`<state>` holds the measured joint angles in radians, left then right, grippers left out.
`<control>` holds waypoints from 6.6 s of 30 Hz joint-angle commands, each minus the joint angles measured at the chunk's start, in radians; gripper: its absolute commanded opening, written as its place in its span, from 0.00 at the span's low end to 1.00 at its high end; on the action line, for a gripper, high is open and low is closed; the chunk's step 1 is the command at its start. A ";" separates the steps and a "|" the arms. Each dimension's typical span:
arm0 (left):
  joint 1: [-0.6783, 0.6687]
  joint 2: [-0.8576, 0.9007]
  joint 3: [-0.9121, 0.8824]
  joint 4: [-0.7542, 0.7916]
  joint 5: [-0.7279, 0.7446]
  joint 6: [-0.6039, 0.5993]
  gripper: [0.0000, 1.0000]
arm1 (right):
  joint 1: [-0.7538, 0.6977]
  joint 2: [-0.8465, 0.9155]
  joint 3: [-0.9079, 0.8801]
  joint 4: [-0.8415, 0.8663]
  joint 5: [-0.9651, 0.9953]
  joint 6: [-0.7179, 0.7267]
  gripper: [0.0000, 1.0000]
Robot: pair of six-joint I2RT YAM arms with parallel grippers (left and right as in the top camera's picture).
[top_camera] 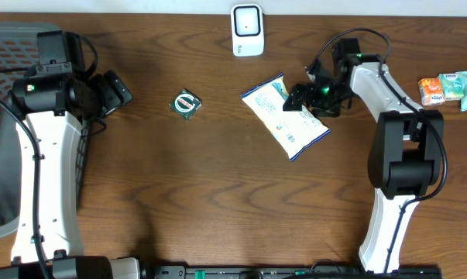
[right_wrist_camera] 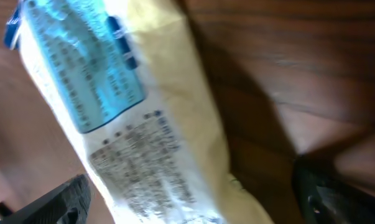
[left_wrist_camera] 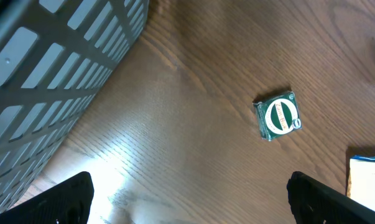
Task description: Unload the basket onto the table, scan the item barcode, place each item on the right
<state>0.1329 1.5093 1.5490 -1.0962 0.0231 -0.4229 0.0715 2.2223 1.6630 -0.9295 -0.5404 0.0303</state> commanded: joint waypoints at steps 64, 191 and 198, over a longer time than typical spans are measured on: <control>0.002 0.000 0.007 -0.003 -0.006 -0.009 0.98 | 0.107 -0.298 -0.055 0.832 -0.459 0.428 0.01; 0.002 0.000 0.007 -0.003 -0.006 -0.009 0.98 | 0.274 -0.053 0.185 0.867 0.524 0.272 0.01; 0.002 0.000 0.007 -0.003 -0.006 -0.009 0.98 | 0.277 0.072 0.185 1.169 0.536 0.272 0.01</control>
<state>0.1329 1.5093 1.5490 -1.0962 0.0231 -0.4229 0.3447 2.2276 1.8370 0.1959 -0.0265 0.2840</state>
